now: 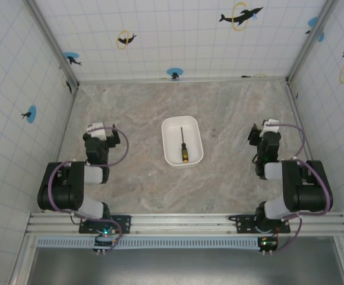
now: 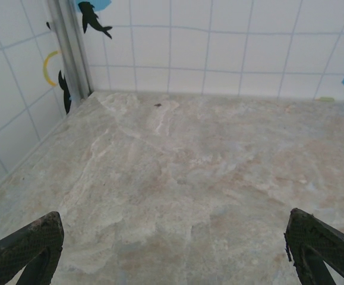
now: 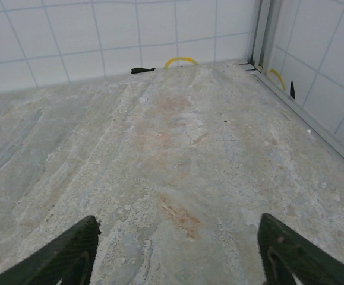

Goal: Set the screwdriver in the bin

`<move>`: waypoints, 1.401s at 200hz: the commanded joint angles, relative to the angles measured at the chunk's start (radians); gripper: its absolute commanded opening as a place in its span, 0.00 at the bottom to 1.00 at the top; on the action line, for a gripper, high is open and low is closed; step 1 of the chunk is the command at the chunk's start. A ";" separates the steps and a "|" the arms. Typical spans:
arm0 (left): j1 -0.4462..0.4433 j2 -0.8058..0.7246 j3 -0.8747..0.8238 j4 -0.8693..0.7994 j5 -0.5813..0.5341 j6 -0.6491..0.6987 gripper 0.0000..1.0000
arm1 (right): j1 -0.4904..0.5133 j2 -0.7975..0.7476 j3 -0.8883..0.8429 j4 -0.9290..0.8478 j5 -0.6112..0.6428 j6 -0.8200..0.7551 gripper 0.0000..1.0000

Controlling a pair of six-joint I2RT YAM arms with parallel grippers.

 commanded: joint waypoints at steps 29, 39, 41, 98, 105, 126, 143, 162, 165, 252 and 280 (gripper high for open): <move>0.003 0.016 -0.014 0.067 0.020 0.025 0.98 | 0.001 0.005 -0.002 0.053 0.018 -0.004 0.91; 0.005 0.011 -0.010 0.051 0.022 0.024 0.98 | 0.000 0.006 -0.001 0.052 0.015 -0.003 0.99; 0.003 0.012 -0.010 0.052 0.022 0.024 0.98 | -0.001 0.006 -0.001 0.053 0.014 -0.003 1.00; 0.002 0.011 -0.011 0.056 0.021 0.026 0.97 | 0.000 0.006 -0.001 0.054 0.015 -0.003 0.99; 0.001 0.011 -0.012 0.057 0.021 0.026 0.97 | 0.000 0.006 -0.002 0.054 0.017 -0.003 0.99; 0.002 0.011 -0.011 0.058 0.022 0.027 0.98 | 0.003 0.004 -0.003 0.053 0.021 -0.006 0.99; 0.001 0.011 -0.012 0.058 0.022 0.027 0.98 | 0.015 0.002 -0.004 0.054 0.045 -0.012 0.99; 0.001 0.012 -0.011 0.058 0.021 0.026 0.98 | 0.030 -0.001 -0.005 0.054 0.076 -0.017 0.99; 0.001 0.012 -0.012 0.058 0.021 0.027 0.98 | 0.031 0.000 -0.007 0.056 0.076 -0.018 0.99; 0.002 0.012 -0.013 0.058 0.021 0.027 0.98 | 0.026 0.001 -0.005 0.054 0.067 -0.015 0.99; 0.002 0.011 -0.011 0.058 0.021 0.026 0.98 | 0.019 0.002 -0.004 0.053 0.059 -0.013 0.99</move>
